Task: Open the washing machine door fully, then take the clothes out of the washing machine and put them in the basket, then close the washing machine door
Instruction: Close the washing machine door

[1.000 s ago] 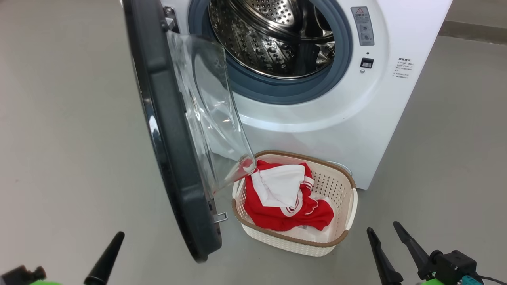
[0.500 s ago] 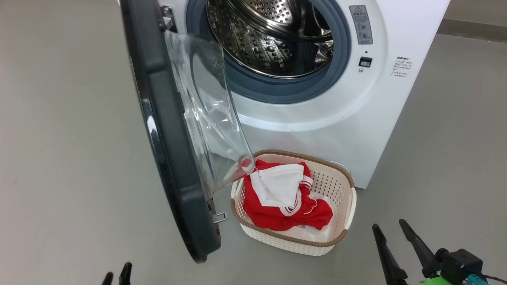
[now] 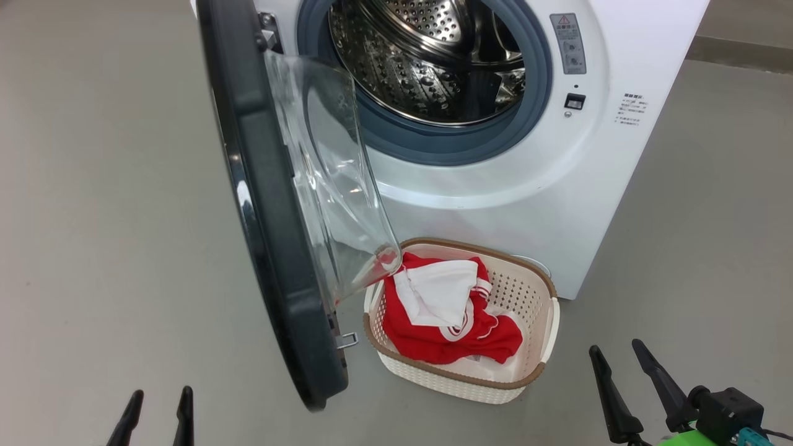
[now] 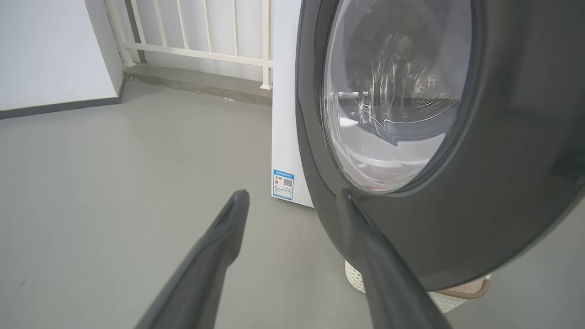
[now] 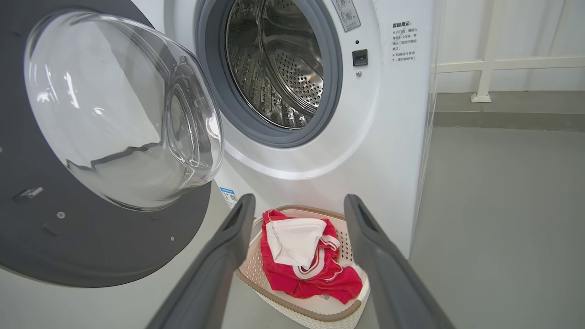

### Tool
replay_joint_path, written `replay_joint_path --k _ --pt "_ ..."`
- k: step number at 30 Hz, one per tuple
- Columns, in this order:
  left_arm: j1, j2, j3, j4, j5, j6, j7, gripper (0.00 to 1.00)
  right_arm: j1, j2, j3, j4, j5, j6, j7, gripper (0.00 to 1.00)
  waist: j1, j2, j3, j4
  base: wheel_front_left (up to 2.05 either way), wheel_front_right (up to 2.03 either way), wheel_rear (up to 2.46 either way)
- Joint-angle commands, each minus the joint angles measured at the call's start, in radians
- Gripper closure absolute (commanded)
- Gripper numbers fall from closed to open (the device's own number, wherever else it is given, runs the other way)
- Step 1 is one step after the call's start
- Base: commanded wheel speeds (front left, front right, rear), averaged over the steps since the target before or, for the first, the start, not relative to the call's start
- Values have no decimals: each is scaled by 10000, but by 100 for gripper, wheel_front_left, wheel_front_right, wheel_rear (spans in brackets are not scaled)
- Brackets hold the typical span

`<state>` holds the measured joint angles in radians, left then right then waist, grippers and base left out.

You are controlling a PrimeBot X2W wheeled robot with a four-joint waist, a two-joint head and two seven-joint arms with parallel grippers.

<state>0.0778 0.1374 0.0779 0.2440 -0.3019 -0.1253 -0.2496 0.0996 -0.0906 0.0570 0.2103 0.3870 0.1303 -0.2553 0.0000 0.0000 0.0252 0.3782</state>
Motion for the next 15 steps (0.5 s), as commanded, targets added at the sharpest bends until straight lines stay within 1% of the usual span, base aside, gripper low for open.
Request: replay_joint_path --k 1,6,15 --pt "-88 -74 549 -333 429 -54 -120 0 -107 -95 180 -254 25 4 -65 0 0 0 -17 -1 0 0 0" --pt "39 -293 551 -276 603 -54 -121 0 -75 -84 193 -206 23 4 -65 0 0 0 -45 -36 0 0 0" --pt "52 -266 592 -267 572 -54 -121 0 -31 -72 187 -192 34 4 -65 0 0 0 -85 -50 0 0 0"
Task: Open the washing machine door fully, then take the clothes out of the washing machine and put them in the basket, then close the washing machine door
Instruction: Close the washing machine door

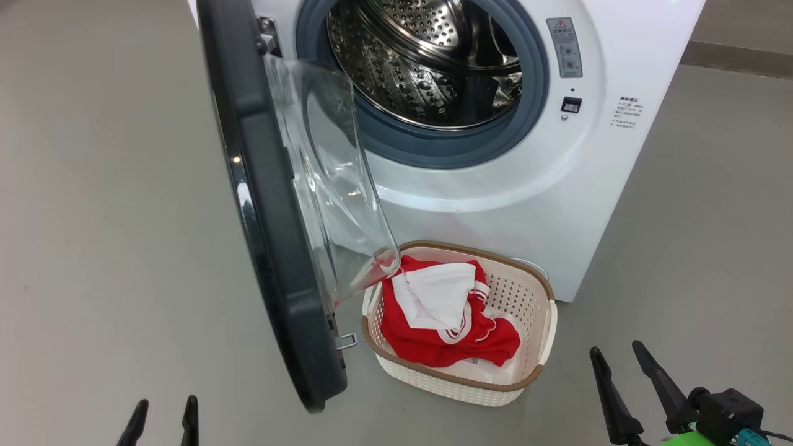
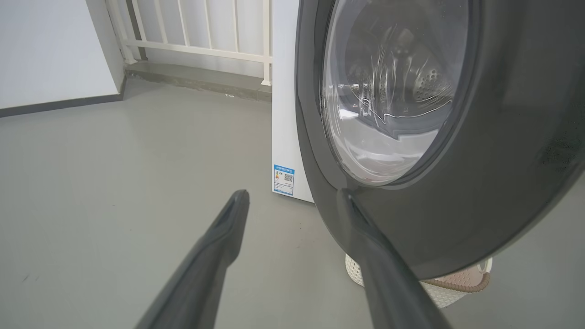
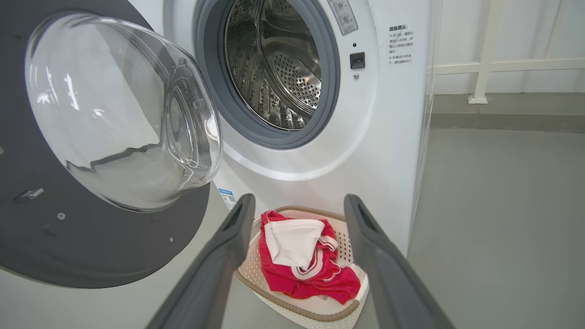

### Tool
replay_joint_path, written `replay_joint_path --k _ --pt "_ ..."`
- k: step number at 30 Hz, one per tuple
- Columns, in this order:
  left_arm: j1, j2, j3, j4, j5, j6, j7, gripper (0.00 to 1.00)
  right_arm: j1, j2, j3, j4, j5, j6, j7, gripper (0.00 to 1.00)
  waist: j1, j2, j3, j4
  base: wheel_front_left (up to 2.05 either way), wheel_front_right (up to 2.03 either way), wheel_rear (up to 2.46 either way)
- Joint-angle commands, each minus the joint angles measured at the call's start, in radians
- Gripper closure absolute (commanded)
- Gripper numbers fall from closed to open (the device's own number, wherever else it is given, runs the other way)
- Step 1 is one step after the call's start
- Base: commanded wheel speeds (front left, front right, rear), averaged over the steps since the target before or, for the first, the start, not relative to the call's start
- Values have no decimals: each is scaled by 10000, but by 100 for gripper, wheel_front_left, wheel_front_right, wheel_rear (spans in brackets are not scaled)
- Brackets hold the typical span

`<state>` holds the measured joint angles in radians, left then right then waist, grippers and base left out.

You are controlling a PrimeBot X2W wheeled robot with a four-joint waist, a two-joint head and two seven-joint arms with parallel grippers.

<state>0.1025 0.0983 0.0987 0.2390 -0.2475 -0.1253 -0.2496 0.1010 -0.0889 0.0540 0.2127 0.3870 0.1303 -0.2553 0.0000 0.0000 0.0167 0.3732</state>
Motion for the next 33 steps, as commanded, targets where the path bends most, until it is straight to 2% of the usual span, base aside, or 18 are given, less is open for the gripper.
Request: replay_joint_path --k 1,10,11,12,13,14,15,19,21,28,30,33 --pt "-199 132 383 -220 30 -54 -121 0 -43 -91 219 -217 35 4 -65 0 0 0 -3 -2 0 0 0" --pt "-215 131 246 -230 -393 -54 -122 0 -18 -91 232 -212 74 4 -65 0 0 0 -44 -15 0 0 0" --pt "-229 132 215 -221 -563 -54 -122 5 -14 -90 239 -208 79 4 -65 0 0 0 -48 -18 0 0 0" --pt "-251 152 164 -220 -747 -54 -122 22 -12 -89 249 -204 83 4 -65 0 0 0 -51 -24 0 0 0" --pt "-273 190 101 -215 -943 -54 -122 50 -11 -89 256 -201 88 4 -65 0 0 0 -53 -29 0 0 0" --pt "-301 239 18 -195 -1174 -54 -122 64 -8 -88 262 -200 91 4 -65 0 0 0 -54 -33 0 0 0" --pt "-346 300 -72 -185 -1441 -54 -122 98 -4 -86 267 -200 92 4 -65 0 0 0 -56 -37 0 0 0" --pt "-608 533 -220 -190 -3020 -54 -122 100 9 -82 289 -187 99 4 -65 0 0 0 -71 -57 0 0 0" --pt "-797 457 13 -261 -4688 -54 -122 100 6 -79 299 -180 102 4 -65 0 0 0 -79 -71 0 0 0" --pt "-1368 1227 226 -1187 -10570 -54 -67 100 -27 -61 290 -190 95 4 -65 0 0 0 -15 -133 0 0 0" --pt "-1516 1465 244 -1491 -12132 -54 507 100 -33 -55 276 -198 87 4 -65 0 0 0 10 -144 0 0 0" --pt "-1700 1718 351 -1777 -13963 -54 2108 100 -49 -44 270 -199 71 4 -65 0 0 0 63 -165 0 0 0"
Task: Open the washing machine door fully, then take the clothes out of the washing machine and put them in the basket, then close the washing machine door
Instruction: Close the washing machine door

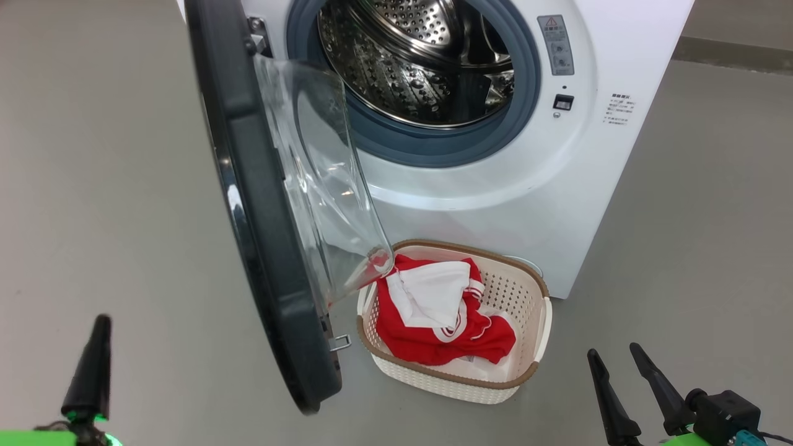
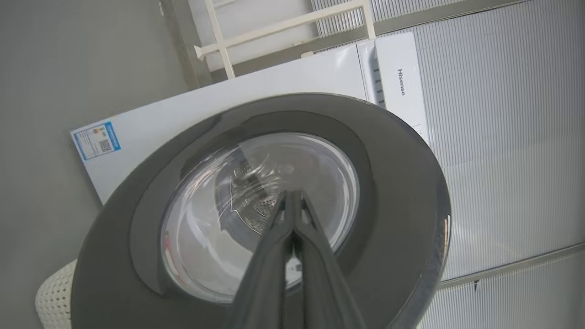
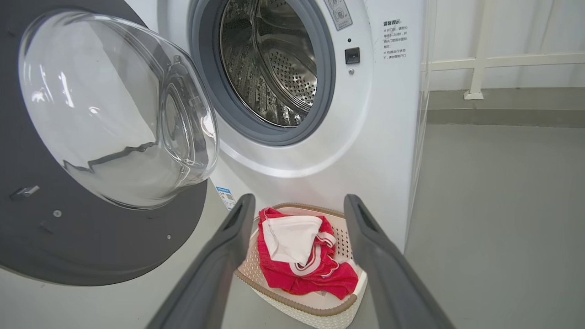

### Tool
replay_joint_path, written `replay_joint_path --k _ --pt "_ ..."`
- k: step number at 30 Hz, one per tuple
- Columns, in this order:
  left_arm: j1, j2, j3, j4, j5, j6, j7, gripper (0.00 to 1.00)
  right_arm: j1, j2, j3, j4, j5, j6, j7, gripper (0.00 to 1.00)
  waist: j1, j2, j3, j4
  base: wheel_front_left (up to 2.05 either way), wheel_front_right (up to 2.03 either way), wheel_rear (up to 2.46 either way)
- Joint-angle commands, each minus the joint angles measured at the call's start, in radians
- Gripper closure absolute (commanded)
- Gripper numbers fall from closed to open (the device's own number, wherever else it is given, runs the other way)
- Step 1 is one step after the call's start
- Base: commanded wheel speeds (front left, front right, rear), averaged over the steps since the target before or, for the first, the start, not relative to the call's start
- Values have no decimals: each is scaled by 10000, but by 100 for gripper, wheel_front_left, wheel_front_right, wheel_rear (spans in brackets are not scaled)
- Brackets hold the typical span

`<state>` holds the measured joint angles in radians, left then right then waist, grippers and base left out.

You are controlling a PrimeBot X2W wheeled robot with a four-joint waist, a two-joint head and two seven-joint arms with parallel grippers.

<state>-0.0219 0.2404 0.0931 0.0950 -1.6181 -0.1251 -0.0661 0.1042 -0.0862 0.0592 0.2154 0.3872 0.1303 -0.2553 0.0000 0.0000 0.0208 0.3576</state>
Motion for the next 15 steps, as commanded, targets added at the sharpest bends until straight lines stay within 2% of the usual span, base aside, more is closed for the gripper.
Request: replay_joint_path --k 1,3,4,5,9,15 --pt "-518 352 517 -417 -717 -56 833 100 -91 -67 219 -227 63 4 -65 0 0 0 44 -19 0 0 0" --pt "-597 505 634 -516 -1250 -56 1969 100 -116 -62 230 -229 48 4 -65 0 0 0 80 -48 0 0 0" --pt "-621 615 648 -548 -1306 -56 2490 100 -129 -60 233 -232 43 4 -65 0 0 0 100 -64 0 0 0" --pt "-621 615 648 -548 -1306 -56 2490 100 -129 -60 233 -232 43 4 -65 0 0 0 100 -64 0 0 0" --pt "-711 813 526 -574 -1409 -56 4383 100 -173 -63 253 -236 22 4 -65 0 0 0 182 -144 0 0 0" --pt "-769 681 637 -659 -1736 -56 6815 100 -236 -91 232 -259 9 4 -65 0 0 0 317 -270 0 0 0"
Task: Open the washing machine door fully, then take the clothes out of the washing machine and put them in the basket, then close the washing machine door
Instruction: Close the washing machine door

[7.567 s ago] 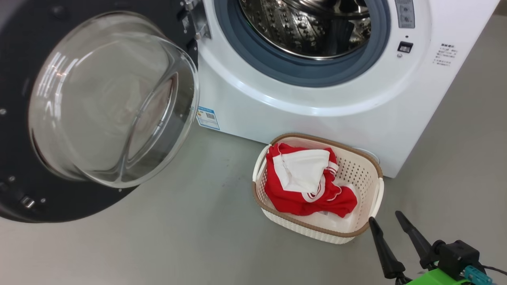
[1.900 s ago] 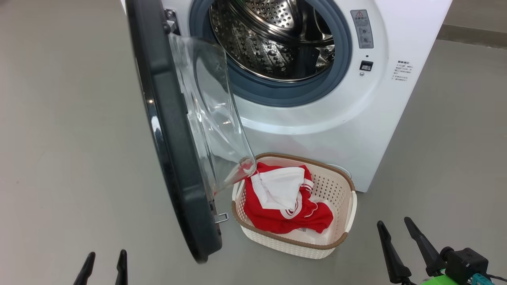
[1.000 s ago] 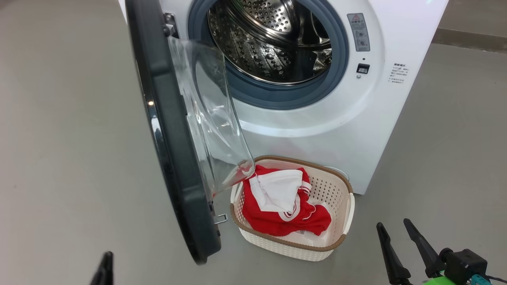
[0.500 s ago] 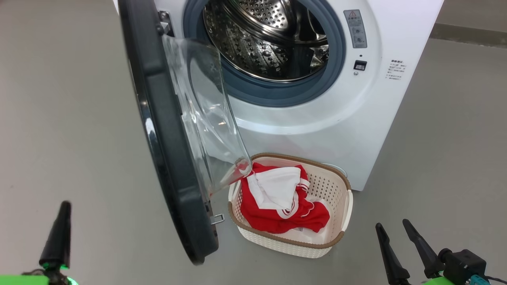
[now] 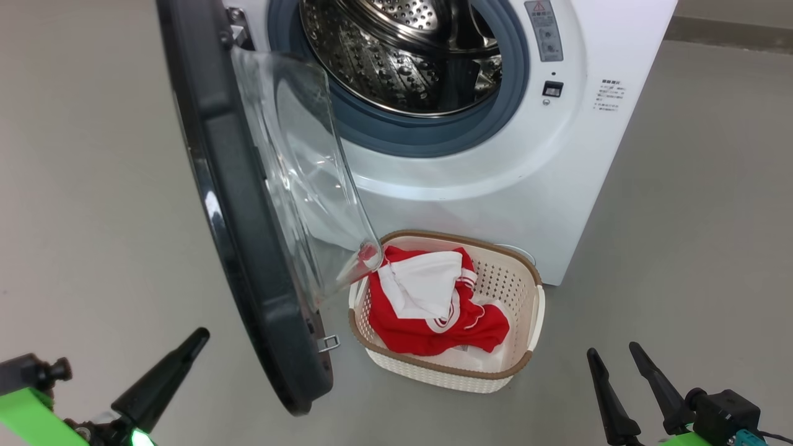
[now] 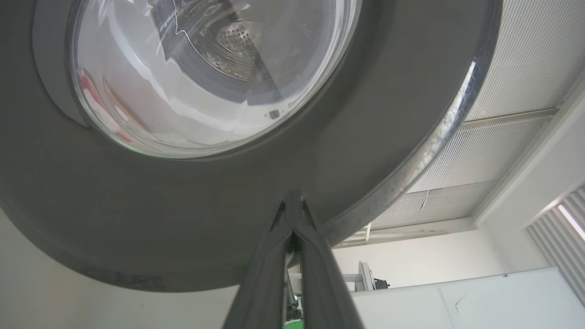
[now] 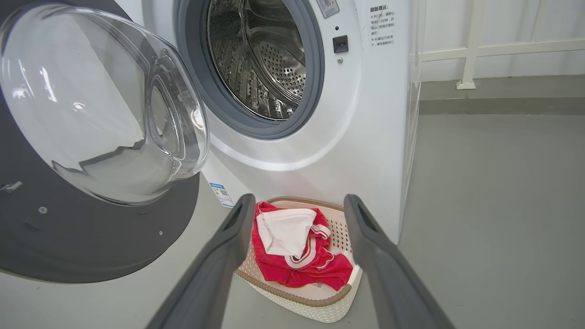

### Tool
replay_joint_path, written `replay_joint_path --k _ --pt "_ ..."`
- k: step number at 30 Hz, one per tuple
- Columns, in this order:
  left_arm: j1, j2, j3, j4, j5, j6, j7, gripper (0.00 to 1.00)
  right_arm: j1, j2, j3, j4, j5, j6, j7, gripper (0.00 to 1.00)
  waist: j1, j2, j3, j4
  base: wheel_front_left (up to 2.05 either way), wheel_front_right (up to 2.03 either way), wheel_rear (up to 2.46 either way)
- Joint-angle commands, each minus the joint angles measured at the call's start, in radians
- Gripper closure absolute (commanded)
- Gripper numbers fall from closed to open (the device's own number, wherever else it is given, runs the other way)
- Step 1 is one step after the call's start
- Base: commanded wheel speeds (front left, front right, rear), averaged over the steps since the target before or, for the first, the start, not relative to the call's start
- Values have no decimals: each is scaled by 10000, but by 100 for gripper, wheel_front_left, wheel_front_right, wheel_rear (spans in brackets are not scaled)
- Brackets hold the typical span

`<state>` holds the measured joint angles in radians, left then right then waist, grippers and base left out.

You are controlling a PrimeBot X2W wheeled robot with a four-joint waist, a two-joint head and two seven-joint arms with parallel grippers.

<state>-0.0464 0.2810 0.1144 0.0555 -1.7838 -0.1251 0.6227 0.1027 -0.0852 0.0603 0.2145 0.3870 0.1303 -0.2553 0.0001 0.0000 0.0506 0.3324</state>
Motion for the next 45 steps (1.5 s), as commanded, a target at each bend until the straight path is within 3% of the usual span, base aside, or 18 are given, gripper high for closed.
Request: replay_joint_path --k 1,15,26,35,45 --pt "-546 202 506 -252 -134 -56 225 100 -231 -101 212 -254 3 4 -65 0 -1 0 46 -37 0 0 0" --pt "-1184 -995 1536 -52 716 -56 2309 100 -459 -121 158 -278 -85 4 -65 0 -1 0 322 -307 0 0 0" --pt "-1634 -1756 1609 -58 1247 -56 3065 100 -542 -61 103 -314 -127 4 -65 0 -1 0 506 -589 0 0 0" --pt "-2076 -2129 1480 -68 1557 -56 2915 100 -668 -15 99 -336 -162 4 -65 0 -1 0 641 -935 0 0 0" --pt "-2770 -2286 756 253 2041 -56 1777 100 -878 115 76 -371 -208 4 -65 0 -1 0 989 -1557 0 0 0"
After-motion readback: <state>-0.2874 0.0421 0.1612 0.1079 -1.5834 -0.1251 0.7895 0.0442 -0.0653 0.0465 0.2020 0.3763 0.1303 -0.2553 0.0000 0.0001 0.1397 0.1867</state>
